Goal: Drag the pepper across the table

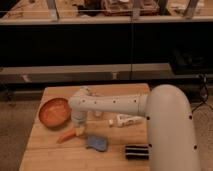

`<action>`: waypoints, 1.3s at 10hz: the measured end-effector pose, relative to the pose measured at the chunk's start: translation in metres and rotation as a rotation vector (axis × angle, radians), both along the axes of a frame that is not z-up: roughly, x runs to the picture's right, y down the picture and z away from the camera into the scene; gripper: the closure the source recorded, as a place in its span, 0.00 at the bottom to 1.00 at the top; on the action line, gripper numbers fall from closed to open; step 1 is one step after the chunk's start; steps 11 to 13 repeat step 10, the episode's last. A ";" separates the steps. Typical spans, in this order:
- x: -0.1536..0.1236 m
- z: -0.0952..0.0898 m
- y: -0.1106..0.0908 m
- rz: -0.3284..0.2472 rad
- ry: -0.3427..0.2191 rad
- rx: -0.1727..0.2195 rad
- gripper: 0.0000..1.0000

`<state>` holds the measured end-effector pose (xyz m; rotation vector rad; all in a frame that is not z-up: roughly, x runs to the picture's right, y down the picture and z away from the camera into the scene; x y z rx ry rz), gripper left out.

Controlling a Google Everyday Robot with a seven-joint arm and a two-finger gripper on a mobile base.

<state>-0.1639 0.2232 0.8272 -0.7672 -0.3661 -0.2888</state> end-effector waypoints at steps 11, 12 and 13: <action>0.022 -0.010 0.007 0.014 -0.004 -0.001 1.00; 0.022 -0.010 0.007 0.014 -0.004 -0.001 1.00; 0.022 -0.010 0.007 0.014 -0.004 -0.001 1.00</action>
